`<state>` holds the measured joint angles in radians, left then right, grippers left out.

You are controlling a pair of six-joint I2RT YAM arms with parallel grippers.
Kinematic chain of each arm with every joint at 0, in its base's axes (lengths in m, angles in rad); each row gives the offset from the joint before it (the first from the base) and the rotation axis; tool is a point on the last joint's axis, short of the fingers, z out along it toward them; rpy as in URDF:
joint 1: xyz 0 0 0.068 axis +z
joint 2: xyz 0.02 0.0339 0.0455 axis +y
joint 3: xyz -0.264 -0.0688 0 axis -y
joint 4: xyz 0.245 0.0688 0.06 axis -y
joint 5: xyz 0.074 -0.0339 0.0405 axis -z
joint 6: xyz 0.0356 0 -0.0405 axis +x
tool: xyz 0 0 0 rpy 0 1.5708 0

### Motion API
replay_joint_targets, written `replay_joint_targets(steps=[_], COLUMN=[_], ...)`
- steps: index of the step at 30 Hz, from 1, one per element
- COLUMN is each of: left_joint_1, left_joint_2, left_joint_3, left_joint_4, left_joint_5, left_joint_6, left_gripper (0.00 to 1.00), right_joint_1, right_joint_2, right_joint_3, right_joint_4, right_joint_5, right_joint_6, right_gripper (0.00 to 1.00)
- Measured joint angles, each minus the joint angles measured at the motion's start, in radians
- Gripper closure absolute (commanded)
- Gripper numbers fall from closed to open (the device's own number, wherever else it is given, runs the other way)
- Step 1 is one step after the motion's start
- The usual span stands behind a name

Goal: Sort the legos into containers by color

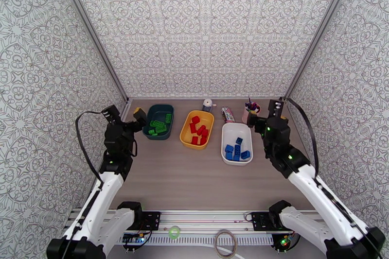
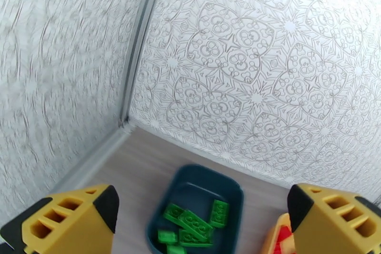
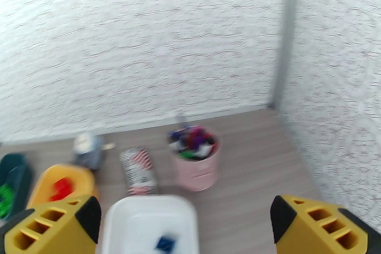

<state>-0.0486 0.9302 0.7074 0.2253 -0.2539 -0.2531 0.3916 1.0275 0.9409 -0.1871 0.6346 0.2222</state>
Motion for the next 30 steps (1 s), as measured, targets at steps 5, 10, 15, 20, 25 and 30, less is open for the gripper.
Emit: replay_joint_targets(steps=[5,10,15,20,25,30], left_joint_1=[-0.051,-0.064,-0.064,-0.062,-0.018,0.05], left_joint_2=[0.048,0.141,0.258,0.371,0.419,0.547], left_joint_3=[-0.063,-0.251,-0.356,-0.378,-0.423,-0.492], left_joint_4=[0.045,0.111,0.254,0.434,0.606,0.808], left_joint_5=[-0.079,-0.137,-0.142,-0.141,-0.114,-0.083], left_joint_6=[0.13,0.215,0.232,0.247,0.261,0.253], left_gripper=[0.01,0.01,0.01,0.0,0.01,0.01], right_joint_1=[-0.074,-0.155,-0.212,-0.217,-0.221,-0.264], right_joint_2=[0.092,0.166,0.27,0.357,0.402,0.418], right_joint_3=[-0.105,-0.269,-0.346,-0.406,-0.412,-0.459], right_joint_4=[0.074,0.187,0.328,0.494,0.619,0.779], right_joint_5=[0.077,0.102,0.103,0.083,0.039,-0.025], right_joint_6=[-0.006,-0.013,0.002,0.002,-0.052,-0.085], right_gripper=[0.01,0.01,0.01,0.01,0.01,0.01])
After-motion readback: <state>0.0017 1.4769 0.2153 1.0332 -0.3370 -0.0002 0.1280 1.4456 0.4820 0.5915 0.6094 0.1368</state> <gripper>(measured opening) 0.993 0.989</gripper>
